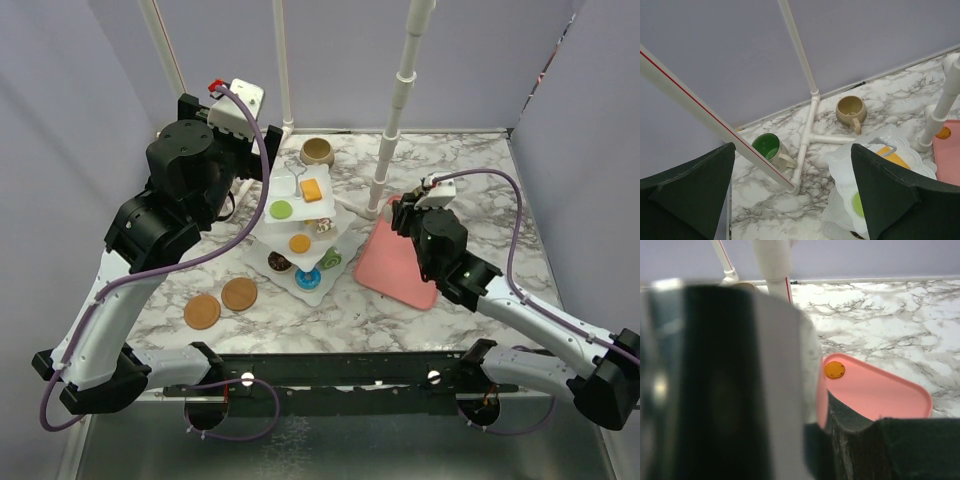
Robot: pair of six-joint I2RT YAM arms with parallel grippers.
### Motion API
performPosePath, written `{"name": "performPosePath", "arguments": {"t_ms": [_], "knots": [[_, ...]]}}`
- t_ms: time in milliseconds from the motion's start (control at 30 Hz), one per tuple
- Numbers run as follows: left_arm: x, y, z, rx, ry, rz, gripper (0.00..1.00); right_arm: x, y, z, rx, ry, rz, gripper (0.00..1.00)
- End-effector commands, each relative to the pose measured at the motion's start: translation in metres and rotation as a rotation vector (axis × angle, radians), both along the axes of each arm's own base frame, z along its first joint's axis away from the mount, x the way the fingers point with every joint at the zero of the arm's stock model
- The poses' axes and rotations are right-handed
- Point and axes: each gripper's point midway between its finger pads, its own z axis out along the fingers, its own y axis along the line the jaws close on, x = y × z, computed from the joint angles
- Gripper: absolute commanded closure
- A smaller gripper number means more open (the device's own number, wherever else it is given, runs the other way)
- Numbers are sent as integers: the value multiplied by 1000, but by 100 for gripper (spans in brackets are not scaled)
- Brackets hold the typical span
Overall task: Serve the afternoon tea
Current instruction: Pick up the desert from the tray.
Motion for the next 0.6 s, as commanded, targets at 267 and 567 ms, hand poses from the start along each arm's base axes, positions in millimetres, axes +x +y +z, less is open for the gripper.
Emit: {"name": "performPosePath", "arguments": {"t_ms": [267,567], "knots": [[-3,-2,3,14,2,-33,1,57,-41,-33,59,3,-189,59],[-1,-4,-1,25,12,-38,1,93,-59,-73,34,27,-251,58]]}}
